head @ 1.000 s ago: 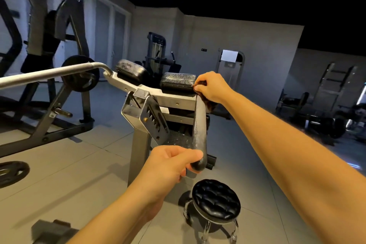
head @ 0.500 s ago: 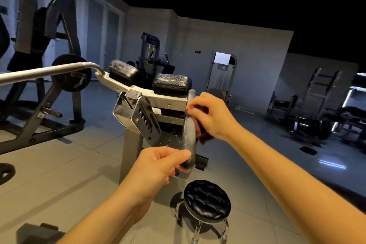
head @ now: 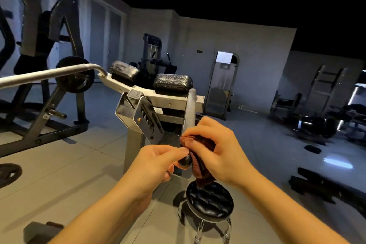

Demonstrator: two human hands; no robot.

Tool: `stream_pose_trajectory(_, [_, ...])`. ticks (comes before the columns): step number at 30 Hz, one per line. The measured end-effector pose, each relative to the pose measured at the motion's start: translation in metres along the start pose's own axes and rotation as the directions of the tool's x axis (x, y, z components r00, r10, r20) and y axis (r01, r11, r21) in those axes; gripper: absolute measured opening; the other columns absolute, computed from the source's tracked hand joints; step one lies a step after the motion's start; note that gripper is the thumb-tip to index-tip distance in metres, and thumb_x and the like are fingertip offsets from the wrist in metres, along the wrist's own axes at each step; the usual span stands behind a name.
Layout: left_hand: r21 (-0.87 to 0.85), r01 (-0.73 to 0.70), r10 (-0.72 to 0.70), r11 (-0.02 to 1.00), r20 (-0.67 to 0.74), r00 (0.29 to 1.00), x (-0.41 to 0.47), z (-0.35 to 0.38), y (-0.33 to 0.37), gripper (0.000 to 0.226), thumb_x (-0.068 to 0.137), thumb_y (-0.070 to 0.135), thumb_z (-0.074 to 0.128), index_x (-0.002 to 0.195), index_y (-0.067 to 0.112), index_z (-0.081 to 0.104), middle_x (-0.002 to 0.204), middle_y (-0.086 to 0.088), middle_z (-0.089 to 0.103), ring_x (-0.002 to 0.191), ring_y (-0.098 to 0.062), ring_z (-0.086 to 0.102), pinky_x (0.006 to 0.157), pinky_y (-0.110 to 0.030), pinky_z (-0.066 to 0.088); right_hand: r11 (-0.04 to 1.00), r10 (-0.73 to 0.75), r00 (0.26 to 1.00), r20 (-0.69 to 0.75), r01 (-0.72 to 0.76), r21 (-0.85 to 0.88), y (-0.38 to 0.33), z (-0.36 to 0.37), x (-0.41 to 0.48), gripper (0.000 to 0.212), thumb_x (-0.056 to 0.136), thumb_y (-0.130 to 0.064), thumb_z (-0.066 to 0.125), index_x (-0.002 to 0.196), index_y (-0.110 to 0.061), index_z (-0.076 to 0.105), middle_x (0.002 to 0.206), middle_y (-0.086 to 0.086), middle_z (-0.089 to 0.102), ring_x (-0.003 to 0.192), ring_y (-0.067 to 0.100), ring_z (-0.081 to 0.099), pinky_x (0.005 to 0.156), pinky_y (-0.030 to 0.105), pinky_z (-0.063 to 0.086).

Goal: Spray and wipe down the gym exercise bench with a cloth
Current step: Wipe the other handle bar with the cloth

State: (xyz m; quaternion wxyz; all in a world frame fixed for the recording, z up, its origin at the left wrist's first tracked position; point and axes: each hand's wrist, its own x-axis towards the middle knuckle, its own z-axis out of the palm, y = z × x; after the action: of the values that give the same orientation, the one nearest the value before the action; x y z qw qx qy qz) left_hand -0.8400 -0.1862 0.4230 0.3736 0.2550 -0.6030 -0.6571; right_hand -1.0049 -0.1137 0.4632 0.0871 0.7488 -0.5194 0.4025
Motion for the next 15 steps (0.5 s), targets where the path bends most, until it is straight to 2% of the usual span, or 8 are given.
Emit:
stream_pose_trajectory(2, [0.006,0.001,-0.001,1.0,-0.007,1.0,0.0,0.0,0.002,0.021,0.09,0.03,0.071,0.083,0.014,0.083,0.076,-0.006,0.071,0.066,-0.011,0.046,0.069,-0.029,0.039,1.0,0.019,0.999,-0.048,-0.019,0.002,0.012,0.002,0.013,0.01,0.096,-0.016,0.068,0.101,-0.018,0.076,0.097,-0.009,0.061,0.095,0.012,0.06,0.085,0.015,0.045])
stream_pose_trajectory(5, [0.04,0.003,-0.003,0.999,-0.007,1.0,0.001,-0.001,0.008,0.025,0.092,0.028,0.07,0.088,0.007,0.082,0.071,-0.003,0.07,0.06,-0.007,0.044,0.056,-0.018,0.036,0.986,0.157,0.971,-0.183,-0.164,-0.02,0.062,0.006,0.071,0.012,0.097,-0.012,0.066,0.096,-0.018,0.076,0.096,-0.001,0.063,0.09,0.006,0.058,0.081,0.009,0.041])
stream_pose_trajectory(6, [0.057,0.012,-0.011,0.998,-0.009,1.0,0.001,-0.001,0.01,0.026,0.093,0.028,0.069,0.09,0.005,0.081,0.065,0.001,0.067,0.057,-0.006,0.043,0.053,-0.017,0.035,0.977,0.2,0.956,-0.213,-0.212,-0.035,0.083,0.007,0.095,0.012,0.097,-0.013,0.066,0.096,-0.018,0.077,0.097,0.002,0.065,0.089,0.008,0.058,0.081,0.011,0.041])
stream_pose_trajectory(9, [0.079,0.037,-0.036,0.996,-0.006,0.999,0.0,-0.001,0.015,0.029,0.094,0.027,0.067,0.097,0.0,0.078,0.055,0.008,0.061,0.053,-0.004,0.043,0.053,-0.016,0.034,0.94,0.308,0.907,-0.287,-0.336,-0.053,0.125,0.01,0.149,0.012,0.097,-0.019,0.067,0.1,-0.017,0.079,0.103,0.006,0.073,0.099,0.021,0.065,0.088,0.032,0.05])
stream_pose_trajectory(11, [0.096,0.044,-0.041,0.994,-0.026,0.999,-0.002,0.0,0.016,0.03,0.095,0.029,0.066,0.098,0.001,0.078,0.054,0.009,0.061,0.052,-0.003,0.043,0.054,-0.016,0.036,0.911,0.379,0.857,-0.348,-0.411,-0.02,0.132,0.018,0.159,0.014,0.098,-0.02,0.065,0.102,-0.015,0.078,0.104,0.008,0.073,0.101,0.025,0.066,0.083,0.031,0.048])
stream_pose_trajectory(13, [0.125,0.045,-0.039,0.991,-0.05,0.998,-0.004,-0.001,0.017,0.029,0.095,0.029,0.066,0.097,0.003,0.078,0.054,0.008,0.061,0.052,-0.002,0.044,0.053,-0.015,0.037,0.906,0.393,0.836,-0.382,-0.424,0.004,0.116,0.022,0.142,0.015,0.099,-0.02,0.063,0.102,-0.016,0.077,0.106,0.008,0.069,0.099,0.02,0.064,0.083,0.031,0.05])
stream_pose_trajectory(14, [0.13,0.043,-0.036,0.991,-0.057,0.998,-0.005,-0.001,0.017,0.029,0.095,0.029,0.065,0.096,0.004,0.079,0.054,0.008,0.061,0.053,-0.002,0.045,0.052,-0.014,0.036,0.919,0.376,0.846,-0.379,-0.393,0.036,0.103,0.022,0.126,0.015,0.1,-0.018,0.062,0.101,-0.016,0.077,0.106,0.007,0.067,0.095,0.012,0.062,0.082,0.029,0.053])
stream_pose_trajectory(15, [0.131,0.041,-0.033,0.99,-0.061,0.998,-0.006,-0.001,0.016,0.028,0.095,0.029,0.066,0.095,0.004,0.079,0.055,0.007,0.062,0.054,-0.002,0.045,0.052,-0.014,0.037,0.932,0.357,0.859,-0.366,-0.354,0.078,0.086,0.022,0.105,0.016,0.099,-0.013,0.061,0.099,-0.015,0.077,0.105,0.007,0.066,0.09,0.005,0.061,0.077,0.022,0.054])
